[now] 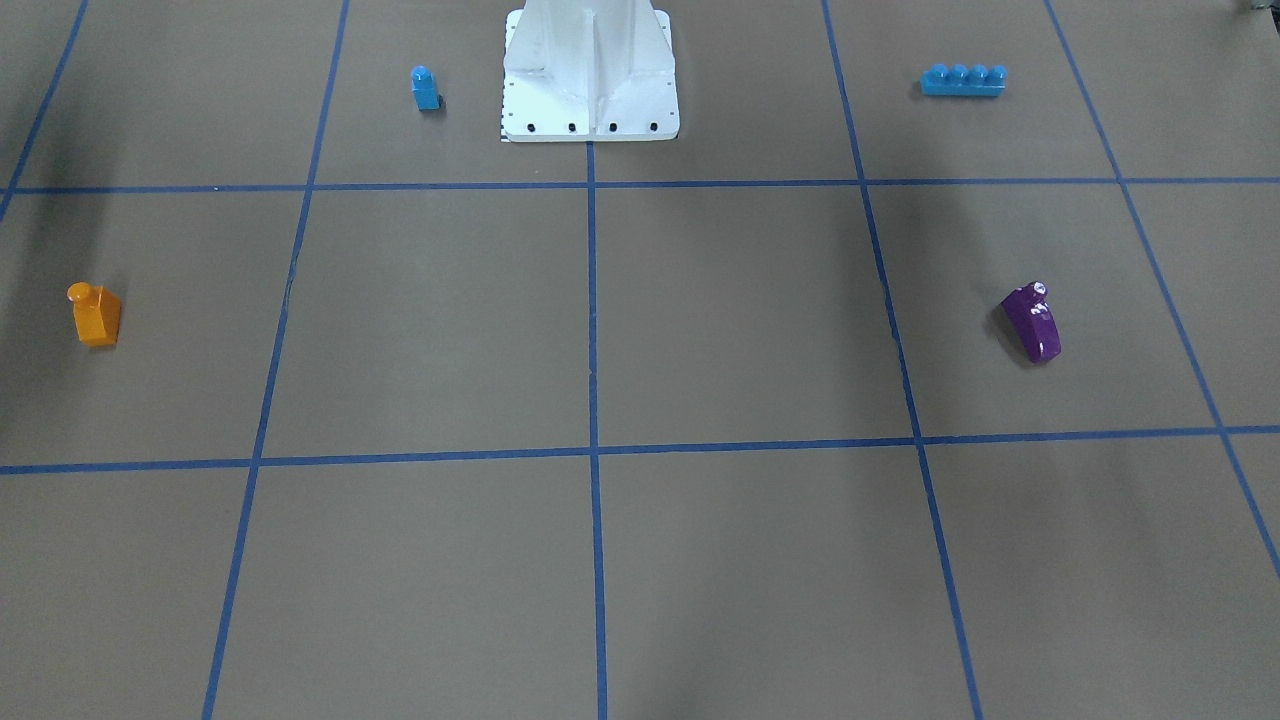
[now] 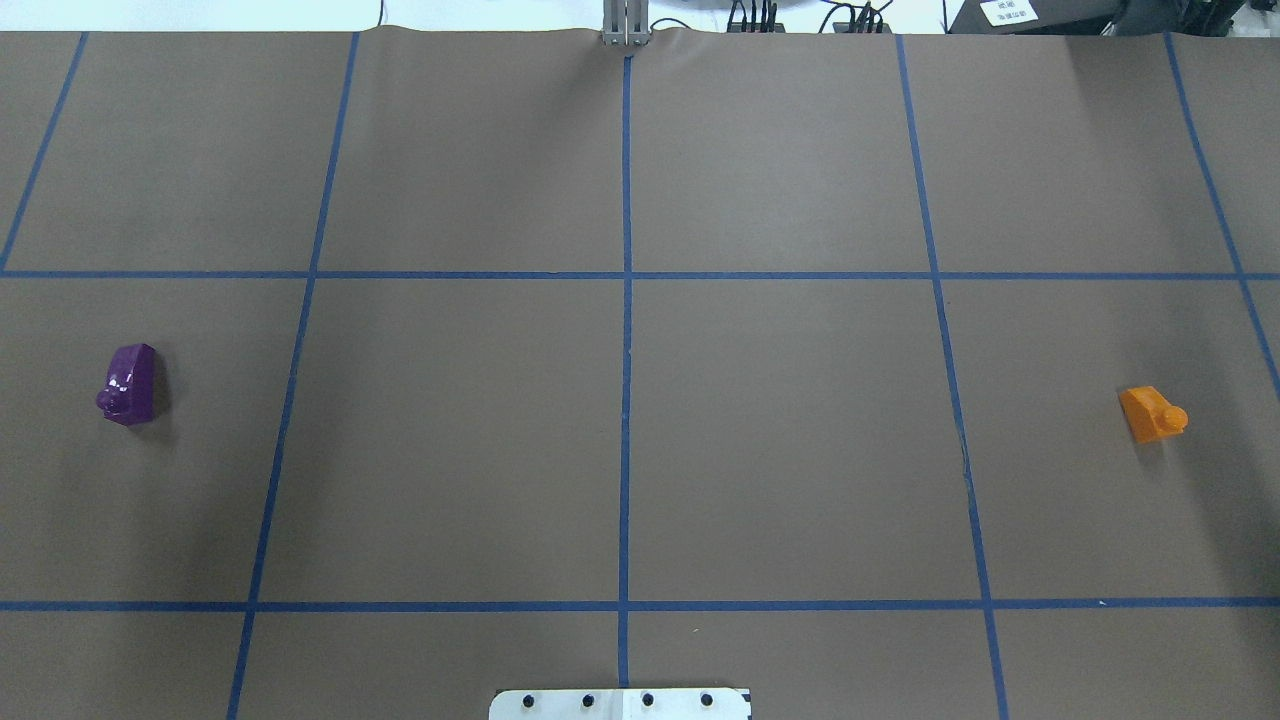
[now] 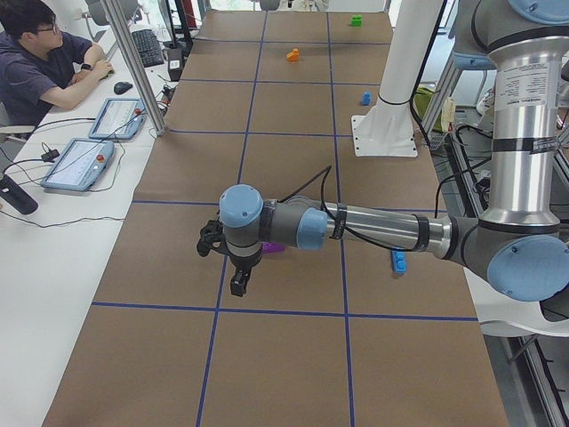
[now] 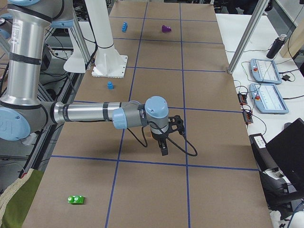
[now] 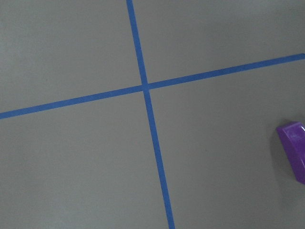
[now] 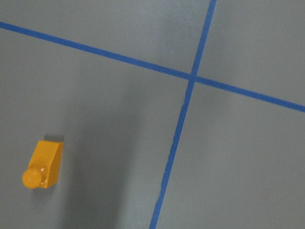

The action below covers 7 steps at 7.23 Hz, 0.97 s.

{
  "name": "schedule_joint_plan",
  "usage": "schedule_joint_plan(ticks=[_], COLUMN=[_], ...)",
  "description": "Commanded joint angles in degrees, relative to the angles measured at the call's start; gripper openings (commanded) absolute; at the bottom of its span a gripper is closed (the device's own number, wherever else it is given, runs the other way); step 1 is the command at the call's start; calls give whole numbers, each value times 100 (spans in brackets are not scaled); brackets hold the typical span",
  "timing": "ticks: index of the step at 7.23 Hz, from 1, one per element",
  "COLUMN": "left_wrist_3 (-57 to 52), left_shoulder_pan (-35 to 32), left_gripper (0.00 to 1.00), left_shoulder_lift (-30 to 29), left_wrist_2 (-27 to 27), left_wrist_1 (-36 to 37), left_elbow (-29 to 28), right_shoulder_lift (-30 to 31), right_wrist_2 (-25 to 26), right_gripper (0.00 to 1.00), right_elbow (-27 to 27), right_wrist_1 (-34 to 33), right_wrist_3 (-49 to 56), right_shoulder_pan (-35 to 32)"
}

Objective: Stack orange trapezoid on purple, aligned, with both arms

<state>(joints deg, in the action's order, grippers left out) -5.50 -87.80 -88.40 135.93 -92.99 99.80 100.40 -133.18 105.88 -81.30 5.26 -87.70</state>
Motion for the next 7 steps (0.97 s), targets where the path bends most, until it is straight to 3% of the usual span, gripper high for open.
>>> schedule_joint_plan(ticks=[1,3,5,6,7], left_wrist_3=[-4,-4,40,1041,2103], left_shoulder_pan=[0,0,78,236,568], left_gripper=[100,100,100,100,100], left_shoulder_lift=[-369,-292,-309,-292,-135], left_wrist_2=[4,56,65,65,-4], left_wrist_1=[-838,-1037,-1019,-1054,-1559], left_elbow=[-74,-66,-57,-57,-92], right_shoulder_lift=[-431,-547,-574,-635,-661], right_wrist_2=[-33,-42,-190,-148,-130], right_gripper=[100,100,100,100,100], right_elbow=[108,82,108,91,100], right_wrist_1=[132,1084,1266,1257,1266], right_wrist_3=[-227,-235,-253,-645,-1223], right_shoulder_pan=[59,252,672,919,1200])
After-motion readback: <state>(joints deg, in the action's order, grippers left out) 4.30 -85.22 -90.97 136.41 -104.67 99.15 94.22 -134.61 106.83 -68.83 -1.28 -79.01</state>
